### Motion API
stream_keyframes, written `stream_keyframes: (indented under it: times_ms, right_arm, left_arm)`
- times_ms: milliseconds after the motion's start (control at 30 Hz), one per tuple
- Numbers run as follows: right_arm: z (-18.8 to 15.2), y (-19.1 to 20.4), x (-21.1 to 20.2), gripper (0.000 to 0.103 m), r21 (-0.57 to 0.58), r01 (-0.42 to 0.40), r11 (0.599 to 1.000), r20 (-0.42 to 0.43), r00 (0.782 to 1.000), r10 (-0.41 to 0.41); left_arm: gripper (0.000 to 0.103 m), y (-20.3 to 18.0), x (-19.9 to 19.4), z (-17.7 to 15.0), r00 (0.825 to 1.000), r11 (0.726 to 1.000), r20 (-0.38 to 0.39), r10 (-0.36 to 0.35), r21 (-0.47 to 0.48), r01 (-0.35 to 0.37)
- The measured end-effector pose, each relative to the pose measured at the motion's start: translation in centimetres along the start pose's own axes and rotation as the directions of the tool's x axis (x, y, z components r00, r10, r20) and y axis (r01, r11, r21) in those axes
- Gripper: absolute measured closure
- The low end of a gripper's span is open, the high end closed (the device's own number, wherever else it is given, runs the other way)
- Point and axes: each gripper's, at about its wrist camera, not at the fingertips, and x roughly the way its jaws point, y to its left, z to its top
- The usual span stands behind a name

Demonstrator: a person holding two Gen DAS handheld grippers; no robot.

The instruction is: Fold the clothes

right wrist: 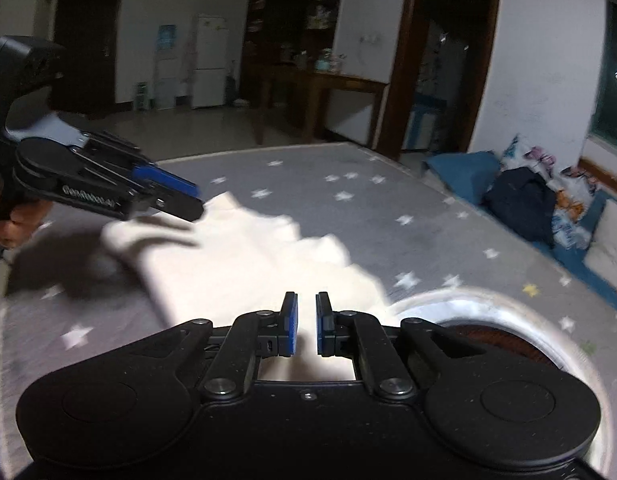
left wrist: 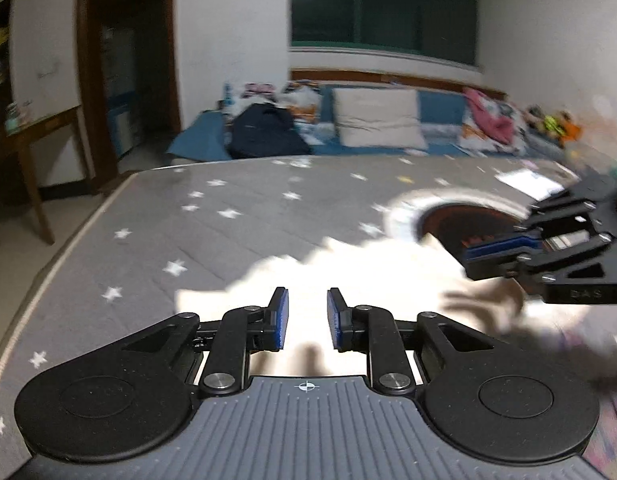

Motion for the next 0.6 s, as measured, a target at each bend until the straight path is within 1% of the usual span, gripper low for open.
stream_keyframes:
  times_ms: [33,133,233,267,400,467,500,600]
  right_arm:
    - [-0.3,0.3,0.0,0.095,-0.003,-0.002,1.000,-0.010,1.000,0.002]
    - [-1.3,0.3,0.3,0.095,-0.004,0.011,1.000,-0.047,0.999,-0.011]
    - [-2.3,-0.6,1.0,0.095,0.053,0.018,0.998,-0.084,0.996,-0.014]
    - [-2.6,-0.8,1.1,0.095,0.064,0.016,0.998,-0.082,0.997,-0.011]
    - [-2.7,-0.4,1.2,0.096,0.029,0.027,0.999,-0.079,0.997,-0.024]
    - [-2.7,-0.4,1.0,0.095,0.026,0.021,0.999,-0.089,0.996,-0.018]
    - [-2.7,-0.5,0.9,0.095,0.029,0.016,0.999,-0.095,0.995,-0.013]
    - [-2.6,-0.7,1.0,0.095,0.038,0.006,0.999,-0.105,0.994,-0.002]
  left_arm:
    - [0.085,-0.4,0.1,-0.6,1.000,1.000,-0.015,0.002,0.013,-0.002]
    - [0.085,-0.3,0.9,-2.0,0.999,1.000,-0.050,0.008,-0.005,-0.008]
    - [0.081,0.3,1.5,-3.0,0.999,1.000,-0.051,0.015,-0.026,-0.016]
    - [0.081,0.5,1.8,-3.3,0.999,0.999,-0.048,0.015,-0.034,-0.016]
    - [0.078,0.7,1.5,-3.2,0.999,0.999,-0.043,0.016,-0.035,-0.018]
    - [0.071,1.0,0.9,-3.1,0.999,0.999,-0.038,0.011,-0.046,-0.013]
    - [0.070,1.7,0.4,-3.0,0.999,0.998,-0.034,0.018,-0.059,-0.020]
    - [0.070,2.8,-0.1,-3.0,0.999,0.996,-0.033,0.043,-0.080,-0.045]
